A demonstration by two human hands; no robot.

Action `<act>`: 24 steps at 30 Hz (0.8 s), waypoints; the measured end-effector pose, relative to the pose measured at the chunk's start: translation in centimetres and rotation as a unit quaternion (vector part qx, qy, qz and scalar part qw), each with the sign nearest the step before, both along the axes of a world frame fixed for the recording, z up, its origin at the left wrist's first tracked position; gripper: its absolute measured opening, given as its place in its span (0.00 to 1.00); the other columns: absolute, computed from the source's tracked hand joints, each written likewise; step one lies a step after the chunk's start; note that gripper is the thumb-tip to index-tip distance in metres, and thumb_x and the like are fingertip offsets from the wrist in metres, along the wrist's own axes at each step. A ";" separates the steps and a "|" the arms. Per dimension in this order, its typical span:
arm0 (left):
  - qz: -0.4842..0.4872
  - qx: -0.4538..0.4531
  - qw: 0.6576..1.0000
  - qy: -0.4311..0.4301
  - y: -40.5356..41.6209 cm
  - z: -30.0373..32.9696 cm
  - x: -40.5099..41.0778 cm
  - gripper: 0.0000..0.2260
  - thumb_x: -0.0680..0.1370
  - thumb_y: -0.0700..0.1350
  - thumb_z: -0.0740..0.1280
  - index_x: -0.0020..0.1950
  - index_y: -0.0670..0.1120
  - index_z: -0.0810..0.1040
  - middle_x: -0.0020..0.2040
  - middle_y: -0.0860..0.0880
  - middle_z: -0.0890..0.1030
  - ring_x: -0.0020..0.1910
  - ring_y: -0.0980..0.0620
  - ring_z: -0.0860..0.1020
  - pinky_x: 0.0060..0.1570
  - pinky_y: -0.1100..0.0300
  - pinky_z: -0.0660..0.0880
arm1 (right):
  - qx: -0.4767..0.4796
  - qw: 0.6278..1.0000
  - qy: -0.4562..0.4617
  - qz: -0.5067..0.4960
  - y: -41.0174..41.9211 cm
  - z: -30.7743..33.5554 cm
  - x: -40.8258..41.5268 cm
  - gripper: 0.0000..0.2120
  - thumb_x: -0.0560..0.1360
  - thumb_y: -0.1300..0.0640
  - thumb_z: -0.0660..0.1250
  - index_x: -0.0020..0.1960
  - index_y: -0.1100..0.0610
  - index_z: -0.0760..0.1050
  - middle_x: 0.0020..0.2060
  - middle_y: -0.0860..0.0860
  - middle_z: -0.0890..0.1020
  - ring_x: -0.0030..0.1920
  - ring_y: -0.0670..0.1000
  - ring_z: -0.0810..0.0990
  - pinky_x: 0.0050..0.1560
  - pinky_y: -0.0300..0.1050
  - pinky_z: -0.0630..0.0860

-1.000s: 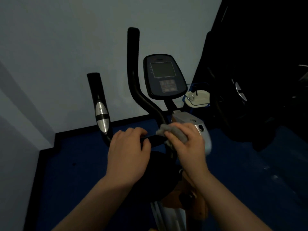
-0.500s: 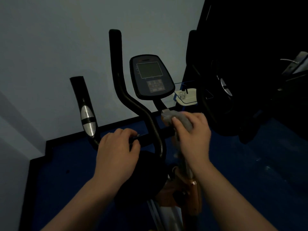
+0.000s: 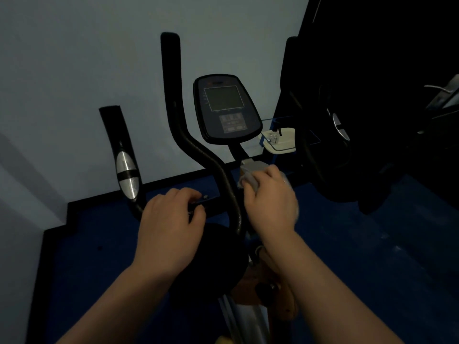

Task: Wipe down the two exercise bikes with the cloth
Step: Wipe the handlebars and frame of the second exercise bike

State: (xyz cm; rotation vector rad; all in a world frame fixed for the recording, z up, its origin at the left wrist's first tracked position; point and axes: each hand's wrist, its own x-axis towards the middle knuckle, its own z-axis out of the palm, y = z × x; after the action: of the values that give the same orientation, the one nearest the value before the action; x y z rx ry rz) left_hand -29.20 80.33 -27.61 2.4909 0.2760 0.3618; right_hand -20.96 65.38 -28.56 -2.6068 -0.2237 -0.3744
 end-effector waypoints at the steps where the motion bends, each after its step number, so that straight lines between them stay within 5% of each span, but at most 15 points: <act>1: 0.000 -0.003 1.000 0.000 0.0 0.0 -0.1 0.13 0.78 0.48 0.62 0.61 0.51 0.76 0.53 0.53 0.78 0.52 0.52 0.74 0.57 0.52 0.71 | 0.025 0.999 -0.003 0.024 -0.4 -0.2 -0.5 0.09 0.78 0.51 0.62 0.54 0.51 0.79 0.54 0.47 0.74 0.43 0.42 0.70 0.39 0.43 0.70; 8: -0.001 -0.009 1.000 -0.008 0.0 -0.2 0.1 0.12 0.77 0.48 0.63 0.60 0.50 0.77 0.53 0.51 0.79 0.51 0.51 0.75 0.58 0.50 0.71 | -0.035 0.999 0.011 0.006 -0.6 0.3 0.5 0.10 0.78 0.52 0.62 0.53 0.55 0.79 0.54 0.50 0.74 0.47 0.52 0.78 0.39 0.46 0.72; 14: -0.010 -0.014 1.000 -0.022 0.2 -0.5 0.1 0.12 0.77 0.48 0.62 0.60 0.51 0.77 0.52 0.52 0.78 0.51 0.52 0.75 0.57 0.51 0.71 | 0.141 0.985 0.078 0.061 -2.2 0.6 -0.3 0.09 0.76 0.49 0.65 0.50 0.51 0.81 0.47 0.47 0.78 0.46 0.45 0.76 0.48 0.49 0.76; 18: 0.001 -0.123 0.986 -0.110 0.2 -0.6 -0.2 0.09 0.77 0.43 0.63 0.56 0.52 0.77 0.51 0.58 0.76 0.52 0.60 0.74 0.51 0.61 0.71 | 0.193 0.964 -0.053 0.176 -1.5 3.3 0.5 0.09 0.76 0.51 0.65 0.54 0.50 0.80 0.48 0.44 0.80 0.52 0.44 0.75 0.54 0.45 0.73; 21: 0.052 -0.128 0.967 -0.214 2.2 -0.2 -0.7 0.09 0.76 0.38 0.62 0.51 0.51 0.77 0.47 0.60 0.73 0.49 0.63 0.73 0.46 0.69 0.68 | 0.033 0.932 -0.059 0.355 1.1 3.4 0.6 0.12 0.76 0.51 0.66 0.58 0.51 0.79 0.51 0.45 0.81 0.58 0.45 0.73 0.67 0.43 0.63; 24: 0.090 -0.104 0.955 -0.264 5.4 0.1 -0.4 0.11 0.76 0.35 0.62 0.50 0.52 0.76 0.44 0.57 0.73 0.46 0.65 0.72 0.45 0.75 0.66 | -0.136 0.880 -0.029 0.454 2.0 2.8 0.9 0.14 0.78 0.50 0.62 0.62 0.53 0.77 0.57 0.48 0.81 0.66 0.45 0.71 0.75 0.42 0.42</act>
State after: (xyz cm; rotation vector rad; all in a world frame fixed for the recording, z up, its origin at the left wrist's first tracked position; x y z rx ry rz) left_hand -29.56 85.75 -27.52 2.0737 0.3004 0.9970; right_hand -20.04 67.35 -25.76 -2.3983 -1.5302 -0.0742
